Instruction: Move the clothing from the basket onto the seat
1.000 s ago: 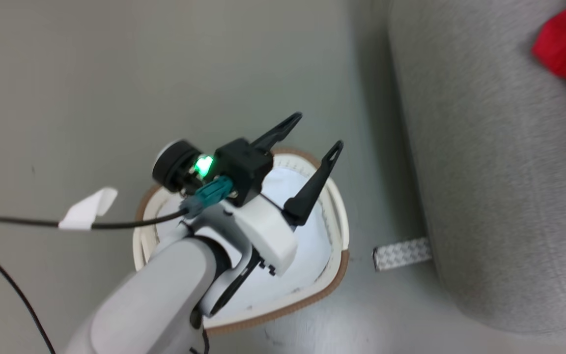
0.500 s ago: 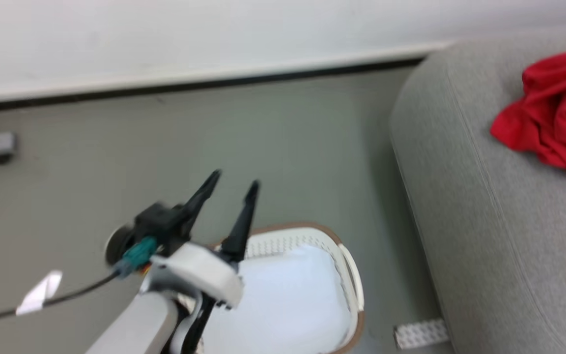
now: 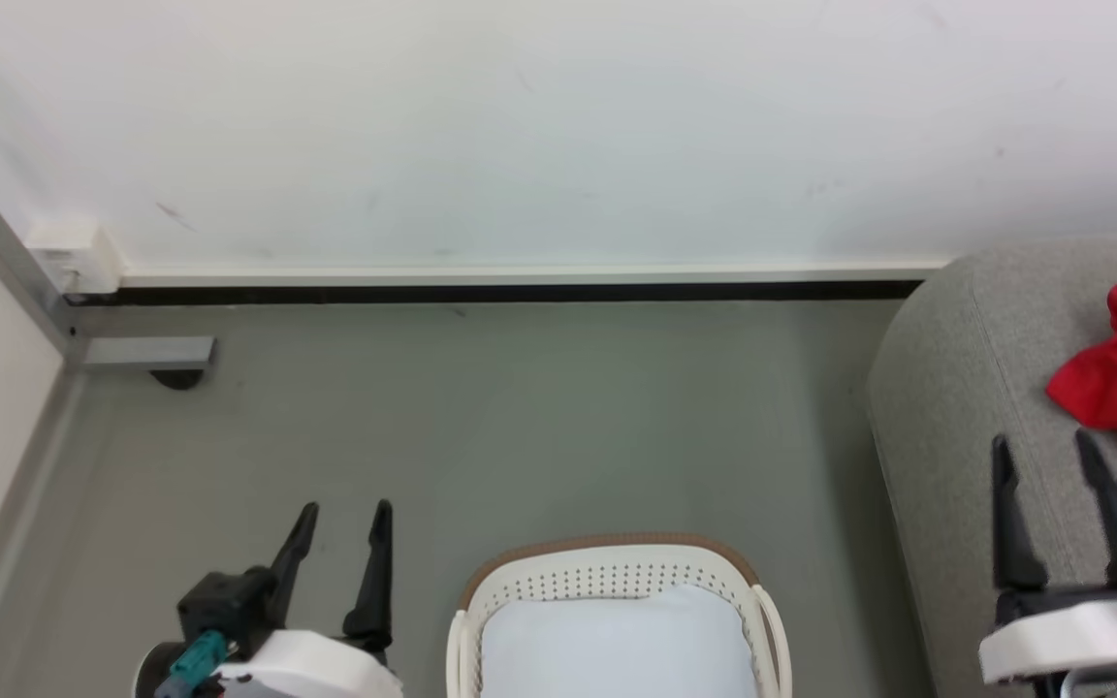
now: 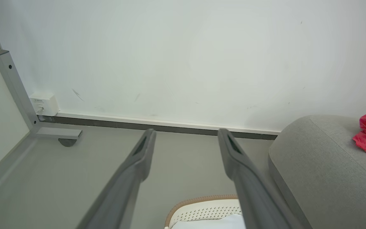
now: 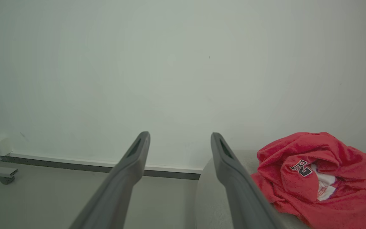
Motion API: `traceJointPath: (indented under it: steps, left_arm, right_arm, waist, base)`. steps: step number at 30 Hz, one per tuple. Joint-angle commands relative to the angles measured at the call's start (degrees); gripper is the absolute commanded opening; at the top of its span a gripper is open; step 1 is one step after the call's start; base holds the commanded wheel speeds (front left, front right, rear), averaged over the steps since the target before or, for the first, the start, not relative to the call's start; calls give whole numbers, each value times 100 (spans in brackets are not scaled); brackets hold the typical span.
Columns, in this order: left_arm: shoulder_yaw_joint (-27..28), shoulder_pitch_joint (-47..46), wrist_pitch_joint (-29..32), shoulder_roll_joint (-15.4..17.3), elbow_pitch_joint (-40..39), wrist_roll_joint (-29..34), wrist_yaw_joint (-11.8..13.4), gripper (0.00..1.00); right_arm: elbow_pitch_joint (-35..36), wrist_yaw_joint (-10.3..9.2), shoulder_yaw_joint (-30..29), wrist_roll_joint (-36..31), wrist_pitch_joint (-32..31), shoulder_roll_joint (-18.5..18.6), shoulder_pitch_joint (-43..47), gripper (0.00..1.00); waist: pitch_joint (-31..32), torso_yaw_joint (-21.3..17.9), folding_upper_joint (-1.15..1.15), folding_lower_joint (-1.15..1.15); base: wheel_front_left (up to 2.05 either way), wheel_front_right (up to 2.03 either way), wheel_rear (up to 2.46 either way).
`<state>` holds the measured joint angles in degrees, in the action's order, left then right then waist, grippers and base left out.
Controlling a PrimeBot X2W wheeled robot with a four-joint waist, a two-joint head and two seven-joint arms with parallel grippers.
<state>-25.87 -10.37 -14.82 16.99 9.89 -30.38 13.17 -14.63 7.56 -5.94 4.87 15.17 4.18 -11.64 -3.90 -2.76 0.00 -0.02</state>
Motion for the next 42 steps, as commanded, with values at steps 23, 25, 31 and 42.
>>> traceJointPath:
  steps: [23, 25, 31, 42]
  left_arm:
    - [1770, 901, -33, -1027, -18, 1460, -1042, 100]
    - [1890, 873, -34, -1111, 26, 1552, -1151, 100]
    - [2033, 858, -34, -1212, 97, 1730, -1296, 100]
    - [2232, 806, -34, -1353, 190, 1875, -1492, 100]
  right_arm:
    - [-348, -15, 569, 478, -5, -122, 647, 100]
    - [-369, -15, 575, 483, -5, -122, 605, 100]
    - [-405, -15, 610, 486, -5, -122, 596, 100]
    - [-391, -15, 642, 480, -5, -122, 618, 100]
  waist:
    - [190, 127, 0, 2]
    - [170, 138, 0, 2]
    - [183, 120, 0, 2]
    - [199, 72, 0, 2]
  base:
    - [0, 0, 0]
    - [0, 0, 0]
    - [0, 0, 0]
    - [0, 0, 0]
